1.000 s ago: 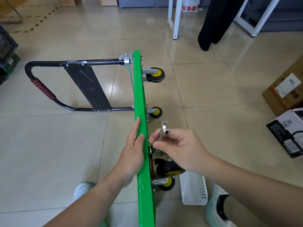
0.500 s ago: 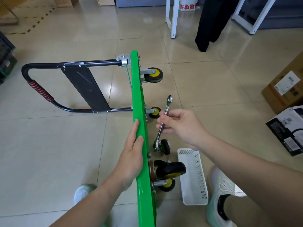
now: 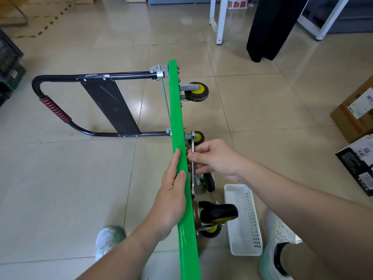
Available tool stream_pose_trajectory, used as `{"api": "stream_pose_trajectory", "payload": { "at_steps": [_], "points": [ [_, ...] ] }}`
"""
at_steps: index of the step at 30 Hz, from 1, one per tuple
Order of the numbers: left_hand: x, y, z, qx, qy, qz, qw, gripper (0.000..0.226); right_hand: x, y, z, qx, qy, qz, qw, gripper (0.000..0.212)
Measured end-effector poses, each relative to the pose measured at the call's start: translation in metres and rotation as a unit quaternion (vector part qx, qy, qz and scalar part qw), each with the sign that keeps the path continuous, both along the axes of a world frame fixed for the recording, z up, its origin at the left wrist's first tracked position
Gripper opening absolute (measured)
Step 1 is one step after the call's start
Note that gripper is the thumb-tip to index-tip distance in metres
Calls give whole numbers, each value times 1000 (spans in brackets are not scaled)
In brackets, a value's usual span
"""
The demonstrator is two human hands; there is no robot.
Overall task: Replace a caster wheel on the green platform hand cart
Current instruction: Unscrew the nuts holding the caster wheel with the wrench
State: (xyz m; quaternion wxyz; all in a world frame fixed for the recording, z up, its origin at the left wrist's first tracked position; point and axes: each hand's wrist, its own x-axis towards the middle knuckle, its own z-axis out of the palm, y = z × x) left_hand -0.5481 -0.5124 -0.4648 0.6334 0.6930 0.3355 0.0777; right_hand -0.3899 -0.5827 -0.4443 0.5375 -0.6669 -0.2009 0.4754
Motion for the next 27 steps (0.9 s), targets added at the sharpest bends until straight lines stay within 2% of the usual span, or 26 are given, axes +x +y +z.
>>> {"api": "stream_pose_trajectory", "payload": {
  "at_steps": [8,14,18,22,25,27],
  "points": [
    [-1,1,-3,2,-7,5,1000,52,-14,-12,5,32,-18,-22,999,13],
    [0,1,-3,6,-12,14,1000,51,-44,-40,11,125,-48,-36,990,20],
    [1,0,-2,-1,-14,21,1000,52,-56,-52,15,151,-69,-77,983,26],
    [-1,-2,1,2,-15,15,1000,52,-39,-56,36,181,-51,-124,974,17],
    [-2,-2,1,6,-11,12,1000,52,-10,-51,35,150,-10,-183,972,13],
    [-3,-2,0,9,-9,11,1000,52,3,-42,24,104,3,-174,979,11]
  ]
}}
